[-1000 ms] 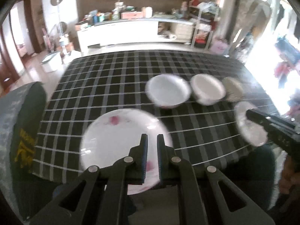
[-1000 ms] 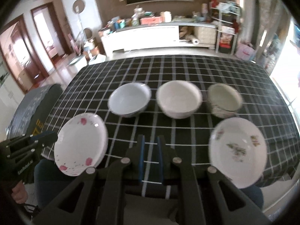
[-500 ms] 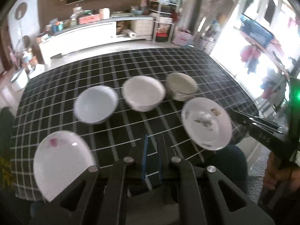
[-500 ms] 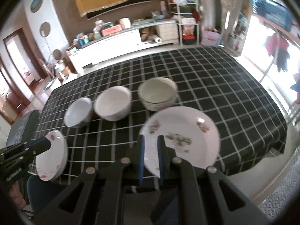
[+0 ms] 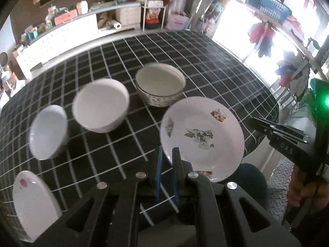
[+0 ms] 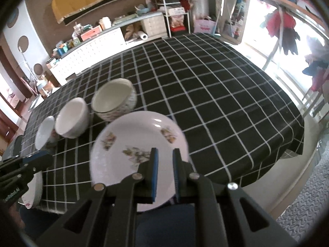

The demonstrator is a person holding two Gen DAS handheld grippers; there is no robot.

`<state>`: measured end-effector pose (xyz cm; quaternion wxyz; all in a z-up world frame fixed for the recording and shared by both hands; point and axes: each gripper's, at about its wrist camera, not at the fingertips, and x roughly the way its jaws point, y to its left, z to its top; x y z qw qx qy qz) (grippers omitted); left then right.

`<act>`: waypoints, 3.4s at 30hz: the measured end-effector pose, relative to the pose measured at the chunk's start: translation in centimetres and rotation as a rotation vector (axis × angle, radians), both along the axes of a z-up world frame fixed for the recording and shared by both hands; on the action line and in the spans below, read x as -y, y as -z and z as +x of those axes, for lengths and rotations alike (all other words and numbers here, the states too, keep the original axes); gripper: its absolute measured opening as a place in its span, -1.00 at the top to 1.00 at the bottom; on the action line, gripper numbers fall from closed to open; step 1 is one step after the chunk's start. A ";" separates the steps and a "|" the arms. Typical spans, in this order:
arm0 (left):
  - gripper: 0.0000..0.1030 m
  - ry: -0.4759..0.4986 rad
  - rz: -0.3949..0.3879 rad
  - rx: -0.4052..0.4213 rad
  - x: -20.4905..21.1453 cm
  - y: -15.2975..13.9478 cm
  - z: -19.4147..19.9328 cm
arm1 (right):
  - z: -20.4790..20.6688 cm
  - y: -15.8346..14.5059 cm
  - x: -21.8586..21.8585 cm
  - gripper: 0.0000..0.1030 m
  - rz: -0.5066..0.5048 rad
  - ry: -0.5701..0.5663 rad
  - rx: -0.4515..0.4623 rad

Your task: Organize plates and bowls

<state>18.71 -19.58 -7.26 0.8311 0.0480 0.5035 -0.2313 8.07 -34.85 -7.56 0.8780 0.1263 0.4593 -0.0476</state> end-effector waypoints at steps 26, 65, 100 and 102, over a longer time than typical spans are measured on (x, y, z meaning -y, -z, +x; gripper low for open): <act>0.73 -0.023 0.042 -0.120 2.1 6.7 4.1 | 3.4 5.9 2.7 0.67 0.094 -0.057 -0.096; 0.78 -0.295 0.053 -0.141 -13.3 8.1 -0.8 | 3.8 5.3 -13.3 0.66 -0.065 -0.382 -0.148; 0.77 -0.404 -0.005 -0.026 -23.1 2.2 -3.8 | 3.3 0.1 -22.5 0.60 -0.103 -0.475 -0.057; 0.77 -0.436 -0.006 -0.026 -24.7 1.9 -4.3 | 3.5 -0.3 -24.2 0.60 -0.108 -0.505 -0.048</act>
